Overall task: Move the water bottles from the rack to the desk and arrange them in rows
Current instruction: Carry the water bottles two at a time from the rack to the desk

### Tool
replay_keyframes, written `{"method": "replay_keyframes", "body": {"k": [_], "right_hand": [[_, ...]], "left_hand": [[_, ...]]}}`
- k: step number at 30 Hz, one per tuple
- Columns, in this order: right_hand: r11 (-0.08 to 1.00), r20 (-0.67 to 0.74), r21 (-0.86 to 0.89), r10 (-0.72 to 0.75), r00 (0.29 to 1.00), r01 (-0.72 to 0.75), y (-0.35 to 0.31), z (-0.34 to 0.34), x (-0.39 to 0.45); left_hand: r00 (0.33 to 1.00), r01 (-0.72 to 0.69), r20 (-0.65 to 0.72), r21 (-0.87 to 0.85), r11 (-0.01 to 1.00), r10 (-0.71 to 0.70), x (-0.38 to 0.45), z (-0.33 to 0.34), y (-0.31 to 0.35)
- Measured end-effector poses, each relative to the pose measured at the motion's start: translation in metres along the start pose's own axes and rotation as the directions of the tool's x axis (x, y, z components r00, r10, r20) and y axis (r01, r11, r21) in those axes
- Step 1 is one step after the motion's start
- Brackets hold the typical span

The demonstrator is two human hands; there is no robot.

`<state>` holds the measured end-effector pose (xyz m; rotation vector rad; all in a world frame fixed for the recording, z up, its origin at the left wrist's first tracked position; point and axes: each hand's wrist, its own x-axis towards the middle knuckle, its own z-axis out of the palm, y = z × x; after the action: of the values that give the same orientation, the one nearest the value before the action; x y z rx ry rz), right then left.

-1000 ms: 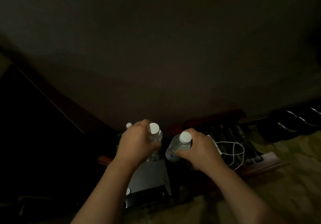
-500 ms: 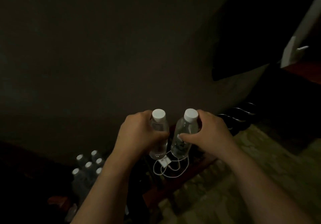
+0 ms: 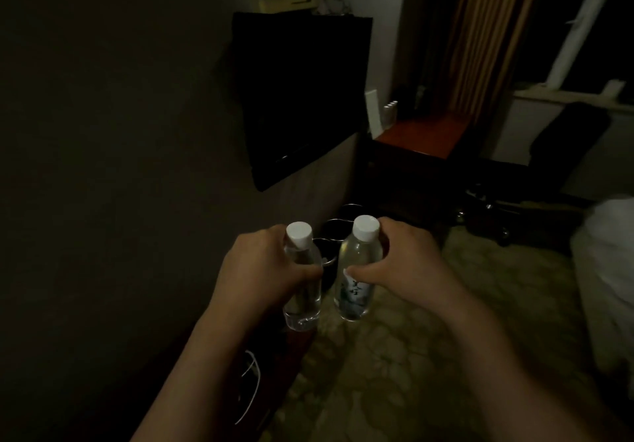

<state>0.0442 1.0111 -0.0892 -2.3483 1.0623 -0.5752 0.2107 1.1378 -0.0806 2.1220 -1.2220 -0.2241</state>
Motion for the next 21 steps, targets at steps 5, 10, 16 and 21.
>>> {"method": "replay_keyframes", "body": {"k": [5, 10, 16, 21], "right_hand": [[0.996, -0.11, -0.003, 0.094, 0.99, -0.095, 0.045, -0.018, 0.045], [0.988, -0.214, -0.004, 0.15, 0.965, -0.155, 0.088, -0.032, 0.11], [0.982, -0.233, -0.009, 0.181, 0.956, -0.188, 0.132, -0.063, 0.192], [0.959, -0.27, 0.053, 0.281, 0.921, -0.277, 0.174, -0.082, 0.245]], "left_hand": [[0.989, -0.133, 0.06, -0.017, 0.991, 0.133, 0.074, 0.038, 0.031], [0.962, -0.252, 0.1, -0.04, 0.967, 0.255, 0.169, 0.074, 0.047], [0.918, -0.369, 0.124, -0.085, 0.925, 0.377, 0.284, 0.108, 0.075], [0.886, -0.416, 0.17, -0.117, 0.902, 0.431, 0.359, 0.144, 0.103]]}}
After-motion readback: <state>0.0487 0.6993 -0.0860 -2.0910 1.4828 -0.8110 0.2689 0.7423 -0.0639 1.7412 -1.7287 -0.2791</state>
